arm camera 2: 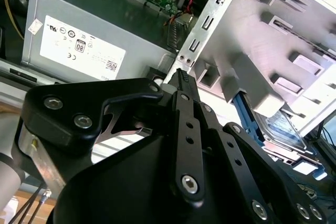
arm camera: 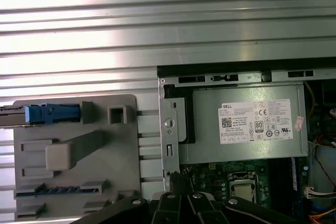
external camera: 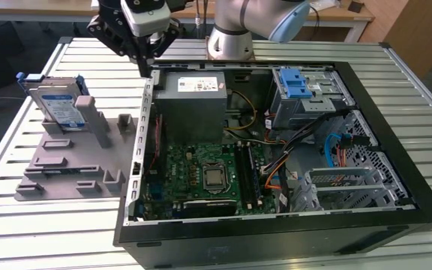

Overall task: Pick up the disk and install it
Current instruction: 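Reach for the disk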

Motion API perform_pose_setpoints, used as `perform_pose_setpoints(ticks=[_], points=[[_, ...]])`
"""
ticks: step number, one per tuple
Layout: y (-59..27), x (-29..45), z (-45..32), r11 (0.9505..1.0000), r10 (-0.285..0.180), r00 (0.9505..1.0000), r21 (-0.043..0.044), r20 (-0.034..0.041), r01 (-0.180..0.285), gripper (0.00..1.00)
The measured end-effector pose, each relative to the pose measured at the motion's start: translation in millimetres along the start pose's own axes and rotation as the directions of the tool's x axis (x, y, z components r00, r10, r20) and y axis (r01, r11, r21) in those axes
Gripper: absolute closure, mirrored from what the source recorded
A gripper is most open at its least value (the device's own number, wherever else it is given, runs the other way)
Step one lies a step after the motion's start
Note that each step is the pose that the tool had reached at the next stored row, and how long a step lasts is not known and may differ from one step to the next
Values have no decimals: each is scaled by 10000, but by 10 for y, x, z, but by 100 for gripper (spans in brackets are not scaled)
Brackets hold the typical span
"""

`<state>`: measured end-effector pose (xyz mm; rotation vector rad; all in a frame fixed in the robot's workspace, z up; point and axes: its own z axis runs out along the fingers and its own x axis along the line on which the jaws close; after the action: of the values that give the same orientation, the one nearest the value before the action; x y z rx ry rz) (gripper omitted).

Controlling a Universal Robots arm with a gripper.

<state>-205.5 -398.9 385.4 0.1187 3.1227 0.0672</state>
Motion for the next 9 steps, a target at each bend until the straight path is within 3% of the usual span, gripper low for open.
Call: perform_pose_setpoints(ticks=[9], points=[[-6, 72, 9, 10000, 1, 10000, 0, -17, -1, 89]])
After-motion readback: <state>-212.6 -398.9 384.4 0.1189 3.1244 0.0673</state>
